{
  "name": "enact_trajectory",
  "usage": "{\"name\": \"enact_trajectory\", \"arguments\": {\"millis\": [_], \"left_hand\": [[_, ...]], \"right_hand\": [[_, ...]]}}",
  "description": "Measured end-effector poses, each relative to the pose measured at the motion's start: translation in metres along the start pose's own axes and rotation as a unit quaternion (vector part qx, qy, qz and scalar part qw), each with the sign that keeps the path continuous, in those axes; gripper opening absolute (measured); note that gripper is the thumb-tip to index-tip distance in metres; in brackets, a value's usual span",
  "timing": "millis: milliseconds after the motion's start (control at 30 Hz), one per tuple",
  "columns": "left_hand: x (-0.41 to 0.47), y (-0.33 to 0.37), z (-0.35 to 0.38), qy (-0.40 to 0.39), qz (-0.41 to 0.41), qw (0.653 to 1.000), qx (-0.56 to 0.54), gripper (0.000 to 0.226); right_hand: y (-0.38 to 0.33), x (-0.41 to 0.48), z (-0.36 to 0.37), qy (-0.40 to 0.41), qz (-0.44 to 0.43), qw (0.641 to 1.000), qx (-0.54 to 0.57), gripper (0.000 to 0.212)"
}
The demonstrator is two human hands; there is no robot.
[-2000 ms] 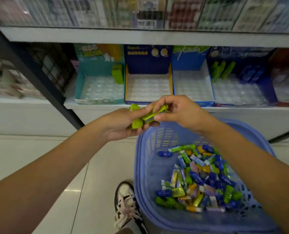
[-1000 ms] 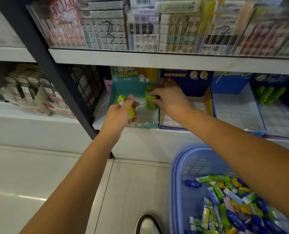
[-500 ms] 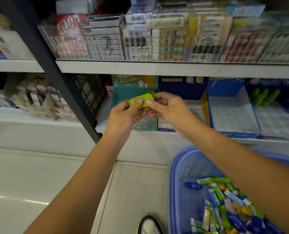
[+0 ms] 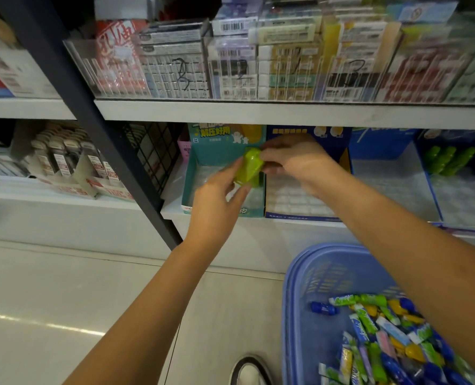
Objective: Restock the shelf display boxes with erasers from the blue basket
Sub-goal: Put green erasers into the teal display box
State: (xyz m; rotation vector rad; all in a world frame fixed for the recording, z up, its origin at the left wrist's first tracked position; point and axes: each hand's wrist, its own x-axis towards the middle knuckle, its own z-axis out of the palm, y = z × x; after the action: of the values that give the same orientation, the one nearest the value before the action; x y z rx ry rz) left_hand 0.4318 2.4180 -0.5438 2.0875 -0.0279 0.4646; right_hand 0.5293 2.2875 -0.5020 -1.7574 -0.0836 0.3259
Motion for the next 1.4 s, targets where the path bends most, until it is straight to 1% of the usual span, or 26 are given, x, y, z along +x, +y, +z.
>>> {"name": "enact_trajectory", "arguments": {"millis": [33, 67, 100, 167, 200, 267, 433, 467, 500, 533, 567, 600, 633, 700, 833, 900, 933, 1000, 1033, 1067, 1133, 1167, 1200, 1233, 1300, 1400], "left_hand": [[-0.001, -0.001, 0.001, -0.019, 0.004, 0.998, 0.063, 0.045], [-0.002, -0.003, 0.001, -0.048, 0.003, 0.991, 0.128, 0.043], [-0.004, -0.006, 0.001, -0.089, -0.006, 0.978, 0.188, 0.042], [-0.009, -0.011, 0.001, -0.172, -0.019, 0.946, 0.274, 0.048], [-0.012, -0.013, 0.000, -0.196, -0.017, 0.934, 0.299, 0.050], [-0.015, -0.018, -0.001, -0.206, -0.004, 0.925, 0.318, 0.052], [-0.013, -0.019, -0.001, -0.189, 0.015, 0.930, 0.315, 0.046], [-0.013, -0.019, -0.001, -0.188, 0.014, 0.931, 0.313, 0.045], [-0.013, -0.019, 0.000, -0.186, 0.015, 0.931, 0.313, 0.044], [-0.012, -0.019, 0.000, -0.186, 0.016, 0.931, 0.314, 0.043], [-0.012, -0.019, 0.000, -0.185, 0.017, 0.930, 0.316, 0.042], [-0.012, -0.019, 0.000, -0.184, 0.018, 0.930, 0.319, 0.042], [-0.012, -0.019, 0.000, -0.184, 0.018, 0.929, 0.322, 0.042], [-0.013, -0.018, 0.000, -0.185, 0.018, 0.926, 0.327, 0.042], [-0.011, -0.007, -0.002, -0.211, 0.004, 0.919, 0.334, 0.042], [-0.009, 0.006, -0.003, -0.233, -0.011, 0.907, 0.350, 0.043], [-0.011, 0.014, -0.002, -0.236, -0.012, 0.902, 0.362, 0.043], [-0.015, 0.032, 0.003, -0.204, 0.025, 0.906, 0.371, 0.037], [-0.018, 0.041, 0.007, -0.184, 0.056, 0.912, 0.363, 0.032], [-0.022, 0.052, 0.013, -0.178, 0.087, 0.915, 0.352, 0.029], [-0.032, 0.070, 0.032, -0.212, 0.119, 0.912, 0.331, 0.029], [-0.036, 0.076, 0.045, -0.245, 0.119, 0.905, 0.328, 0.030], [-0.040, 0.079, 0.061, -0.286, 0.112, 0.893, 0.328, 0.030], [-0.046, 0.080, 0.078, -0.333, 0.102, 0.878, 0.328, 0.030], [-0.063, 0.074, 0.113, -0.431, 0.065, 0.848, 0.302, 0.029], [-0.101, 0.050, 0.163, -0.562, -0.003, 0.784, 0.263, 0.024]], "right_hand": [[0.003, 0.002, 0.000, 0.016, -0.061, 0.993, -0.095, 0.012], [0.006, 0.002, 0.002, 0.024, -0.121, 0.975, -0.183, 0.016], [0.010, 0.001, 0.003, 0.021, -0.167, 0.955, -0.246, 0.018], [0.020, -0.003, 0.005, -0.004, -0.215, 0.922, -0.323, 0.021], [0.025, -0.004, 0.006, -0.015, -0.234, 0.906, -0.353, 0.021], [0.031, -0.007, 0.006, -0.024, -0.263, 0.885, -0.383, 0.023], [0.037, -0.007, 0.004, -0.023, -0.296, 0.857, -0.421, 0.027], [0.038, -0.007, 0.005, -0.032, -0.287, 0.863, -0.415, 0.026], [0.040, -0.005, 0.006, -0.039, -0.278, 0.881, -0.380, 0.023], [0.039, -0.005, 0.009, -0.036, -0.245, 0.913, -0.325, 0.016], [0.036, -0.006, 0.011, -0.042, -0.186, 0.954, -0.232, 0.005], [0.034, -0.005, 0.013, -0.047, -0.130, 0.977, -0.163, 0.005], [0.035, -0.003, 0.014, -0.051, -0.098, 0.986, -0.124, 0.010], [0.035, -0.002, 0.016, -0.056, -0.072, 0.991, -0.098, 0.012], [0.019, -0.007, 0.017, -0.040, -0.071, 0.988, -0.129, 0.013], [0.011, -0.014, 0.015, -0.057, -0.080, 0.972, -0.215, 0.013], [0.011, -0.018, 0.010, -0.074, -0.103, 0.952, -0.279, 0.016], [0.014, -0.034, -0.011, -0.073, -0.189, 0.894, -0.399, 0.035], [0.019, -0.044, -0.027, -0.053, -0.237, 0.877, -0.415, 0.038], [0.028, -0.057, -0.045, -0.025, -0.252, 0.884, -0.393, 0.035], [0.060, -0.083, -0.086, 0.007, -0.212, 0.928, -0.307, 0.020], [0.079, -0.096, -0.105, 0.005, -0.162, 0.945, -0.284, 0.018], [0.103, -0.109, -0.122, -0.004, -0.106, 0.950, -0.292, 0.020], [0.128, -0.121, -0.137, -0.021, -0.050, 0.945, -0.323, 0.025], [0.174, -0.143, -0.160, -0.078, 0.060, 0.914, -0.395, 0.036], [0.226, -0.167, -0.188, -0.149, 0.160, 0.854, -0.472, 0.031]]}}
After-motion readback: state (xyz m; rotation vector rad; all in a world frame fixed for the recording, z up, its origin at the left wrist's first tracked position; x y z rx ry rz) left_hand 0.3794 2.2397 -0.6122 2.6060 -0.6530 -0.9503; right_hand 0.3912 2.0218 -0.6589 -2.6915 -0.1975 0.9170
